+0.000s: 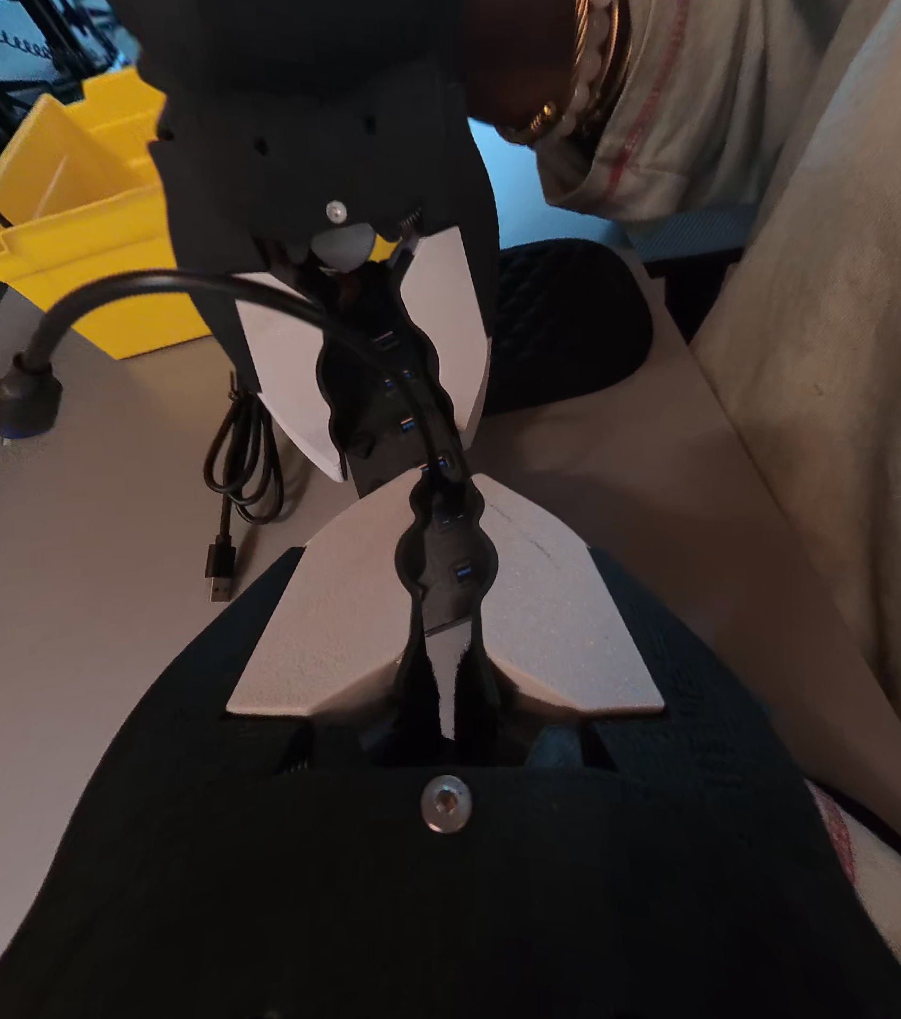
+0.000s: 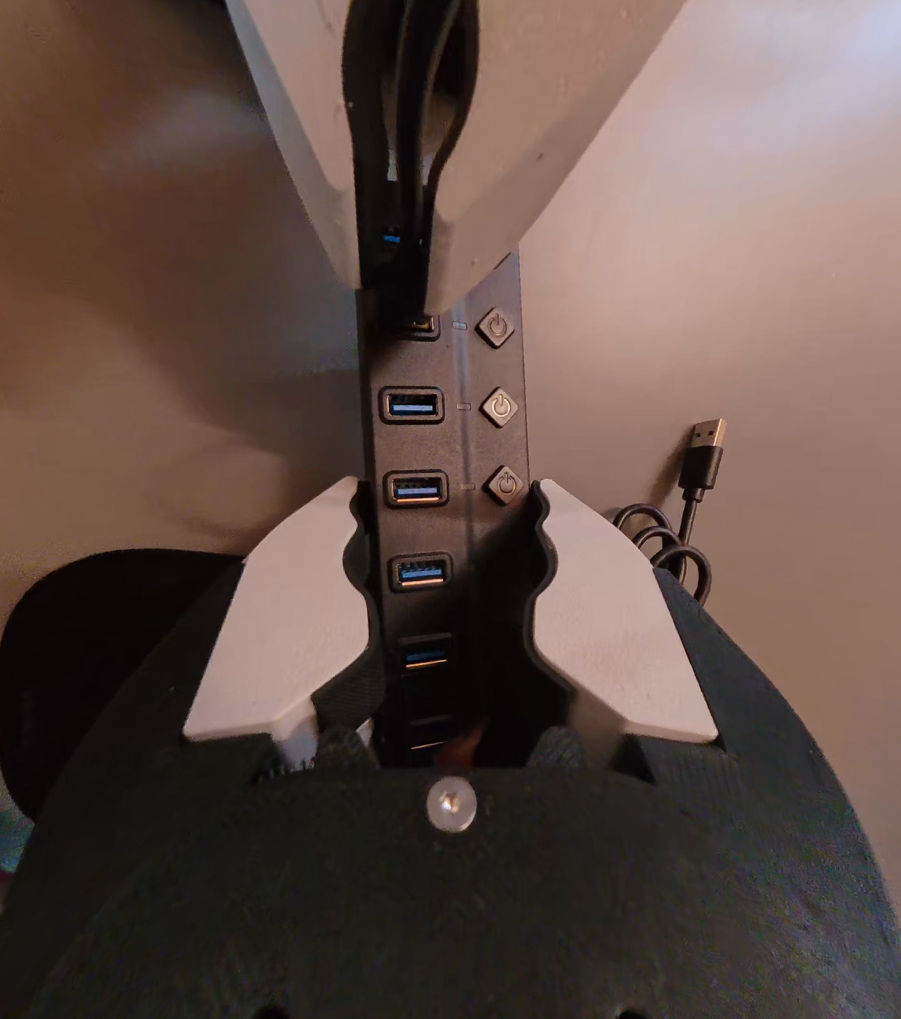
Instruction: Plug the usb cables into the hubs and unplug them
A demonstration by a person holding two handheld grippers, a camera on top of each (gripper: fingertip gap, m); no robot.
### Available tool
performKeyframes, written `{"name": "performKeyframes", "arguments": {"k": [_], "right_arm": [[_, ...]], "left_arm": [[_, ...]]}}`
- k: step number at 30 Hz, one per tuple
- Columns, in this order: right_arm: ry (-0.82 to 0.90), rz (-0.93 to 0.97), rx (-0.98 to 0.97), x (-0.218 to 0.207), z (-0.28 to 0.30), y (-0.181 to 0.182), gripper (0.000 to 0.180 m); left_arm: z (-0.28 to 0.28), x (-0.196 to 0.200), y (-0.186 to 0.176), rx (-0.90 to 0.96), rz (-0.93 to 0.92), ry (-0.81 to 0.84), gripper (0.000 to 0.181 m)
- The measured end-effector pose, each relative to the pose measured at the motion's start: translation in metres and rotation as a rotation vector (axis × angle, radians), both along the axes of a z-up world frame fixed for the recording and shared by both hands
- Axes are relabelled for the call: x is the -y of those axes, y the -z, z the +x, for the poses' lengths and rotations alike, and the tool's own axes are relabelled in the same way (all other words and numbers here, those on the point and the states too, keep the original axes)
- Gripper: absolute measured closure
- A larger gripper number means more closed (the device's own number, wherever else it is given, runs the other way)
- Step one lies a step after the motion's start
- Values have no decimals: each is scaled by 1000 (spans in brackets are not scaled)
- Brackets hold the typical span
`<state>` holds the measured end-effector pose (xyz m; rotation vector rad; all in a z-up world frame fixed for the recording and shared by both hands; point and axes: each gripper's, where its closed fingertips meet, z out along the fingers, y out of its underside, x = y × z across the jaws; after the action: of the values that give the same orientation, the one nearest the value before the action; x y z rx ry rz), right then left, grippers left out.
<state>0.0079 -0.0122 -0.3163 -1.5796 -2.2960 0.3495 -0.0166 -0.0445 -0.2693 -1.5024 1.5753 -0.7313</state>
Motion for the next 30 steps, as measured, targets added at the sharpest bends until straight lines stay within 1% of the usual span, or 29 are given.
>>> {"name": "performKeyframes", "arguments": {"k": [3,8,15,19,24,26,28,30], "right_arm": [[3,-6,-75,2,-2,-3,123],[24,-46,-150,6,-4,-8,122],[50,-7,-186,1,-9,-17,123],[47,25,-232,2,-14,-26,123],[62,36,-214,-1,-14,-25,123],[68,27,-226,0,-14,-29,123],[69,32,-224,-1,-13,-33,123],[68,47,-212,-2,-11,-34,123]], "left_arm": [[2,1,-6,65,-4,3,168],[2,-2,-12,85,39,-21,166],[-1,-6,-21,99,94,-67,166],[-3,-4,-31,143,82,-77,166],[-4,-5,-29,112,130,-92,165],[-5,-7,-29,111,125,-108,154],[-9,-12,-24,92,117,-152,135],[-12,-16,-30,138,113,-205,116]]}}
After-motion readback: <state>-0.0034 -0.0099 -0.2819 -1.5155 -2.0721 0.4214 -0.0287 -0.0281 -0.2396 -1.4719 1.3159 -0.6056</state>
